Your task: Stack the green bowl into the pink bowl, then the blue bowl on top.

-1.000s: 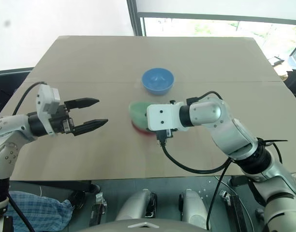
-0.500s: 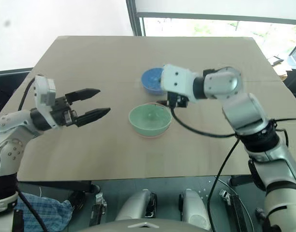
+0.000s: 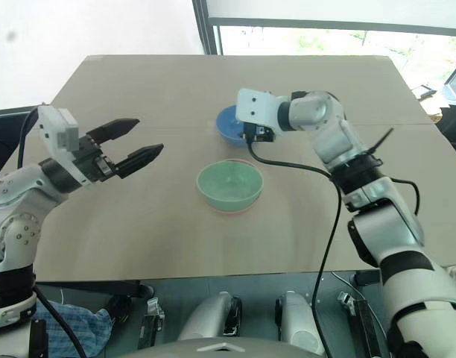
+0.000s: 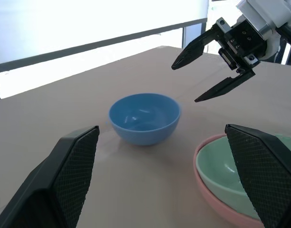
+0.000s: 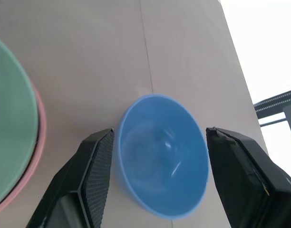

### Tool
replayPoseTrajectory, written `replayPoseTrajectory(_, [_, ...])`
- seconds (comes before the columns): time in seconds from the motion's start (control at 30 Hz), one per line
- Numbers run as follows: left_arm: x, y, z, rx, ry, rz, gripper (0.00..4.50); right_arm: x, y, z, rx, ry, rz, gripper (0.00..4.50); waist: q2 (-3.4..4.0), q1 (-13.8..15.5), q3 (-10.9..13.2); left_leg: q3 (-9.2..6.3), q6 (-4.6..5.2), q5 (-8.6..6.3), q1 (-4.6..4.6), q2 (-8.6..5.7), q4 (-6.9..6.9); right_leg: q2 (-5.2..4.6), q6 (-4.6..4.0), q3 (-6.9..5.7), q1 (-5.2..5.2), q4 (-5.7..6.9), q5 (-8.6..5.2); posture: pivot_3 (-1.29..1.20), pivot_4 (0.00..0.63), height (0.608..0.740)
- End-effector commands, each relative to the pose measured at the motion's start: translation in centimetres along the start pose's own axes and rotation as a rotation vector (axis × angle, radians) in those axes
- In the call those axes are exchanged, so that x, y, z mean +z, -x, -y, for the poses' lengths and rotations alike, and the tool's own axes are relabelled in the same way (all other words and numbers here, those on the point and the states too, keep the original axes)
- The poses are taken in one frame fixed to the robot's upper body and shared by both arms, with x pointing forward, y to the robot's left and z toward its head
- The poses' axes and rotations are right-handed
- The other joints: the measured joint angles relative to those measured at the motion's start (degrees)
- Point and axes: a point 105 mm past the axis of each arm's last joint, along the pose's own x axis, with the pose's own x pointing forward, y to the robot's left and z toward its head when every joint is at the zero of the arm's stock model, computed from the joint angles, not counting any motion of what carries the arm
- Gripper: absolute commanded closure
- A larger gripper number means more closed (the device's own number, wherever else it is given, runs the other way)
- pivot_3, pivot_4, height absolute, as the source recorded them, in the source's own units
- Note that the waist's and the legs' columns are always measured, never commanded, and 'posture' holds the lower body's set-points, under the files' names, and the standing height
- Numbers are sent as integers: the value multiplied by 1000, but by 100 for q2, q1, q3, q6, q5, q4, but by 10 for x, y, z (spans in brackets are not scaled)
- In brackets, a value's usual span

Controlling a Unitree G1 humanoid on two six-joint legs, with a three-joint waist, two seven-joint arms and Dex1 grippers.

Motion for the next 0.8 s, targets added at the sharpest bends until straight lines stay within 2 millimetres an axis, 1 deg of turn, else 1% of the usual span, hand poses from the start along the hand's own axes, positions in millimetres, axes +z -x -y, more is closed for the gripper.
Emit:
replayPoseTrajectory(0.03, [9, 7, -7, 59, -77, 13, 0, 5, -10, 6, -14, 43, 15, 1258, 0, 13, 0, -1, -1, 0, 0, 0, -2, 0, 0, 0, 0, 0, 0, 0, 150, 740])
replayPoseTrajectory(0.1, [6, 7, -11, 90, -90, 0, 0, 2, -19, 0, 9, 41, 5, 1258, 0, 7, 0, -1, -3, 2, 0, -2, -5, 0, 0, 0, -1, -1, 0, 0, 150, 740])
replayPoseTrajectory(0.17, [3, 7, -13, 106, -92, -9, 0, -1, -28, -6, 33, 2, -2, 1258, 0, 10, 1, -1, -5, 3, 1, -2, -8, 1, 0, 0, -2, -1, 0, 0, 150, 740])
replayPoseTrajectory(0.3, [-1, 6, -15, 110, -101, -24, 0, -16, -42, -17, 44, -58, -69, 1258, 0, -42, 0, -2, -18, 11, 5, -2, -20, 4, 0, 1, -6, 4, 0, 0, 150, 740])
replayPoseTrajectory(0.47, [-2, 3, -15, 100, -103, -29, 0, -26, -50, -23, 33, -135, -118, 1258, 0, -83, 0, -5, -32, 21, 6, -2, -40, 5, -2, 0, -10, 4, 0, 0, 150, 740])
replayPoseTrajectory(0.6, [-3, 1, -14, 87, -108, -32, 0, -32, -52, -25, 21, -131, -150, 1258, 0, -127, 0, -5, -34, 22, 6, -3, -47, 6, -2, 1, -13, 3, 0, 0, 150, 740])
replayPoseTrajectory(0.63, [-3, 0, -14, 86, -108, -31, 0, -32, -52, -25, 19, -135, -150, 1779, 0, -135, 1, -6, -36, 23, 6, -3, -49, 6, -2, 1, -15, 3, 0, 0, 150, 740])
replayPoseTrajectory(0.8, [-3, 0, -12, 82, -107, -30, 0, -29, -54, -26, 28, -131, -135, 3822, 1, -145, 1, -5, -42, 26, 6, 0, -57, 10, -2, 3, -16, 4, 0, 0, 150, 740])
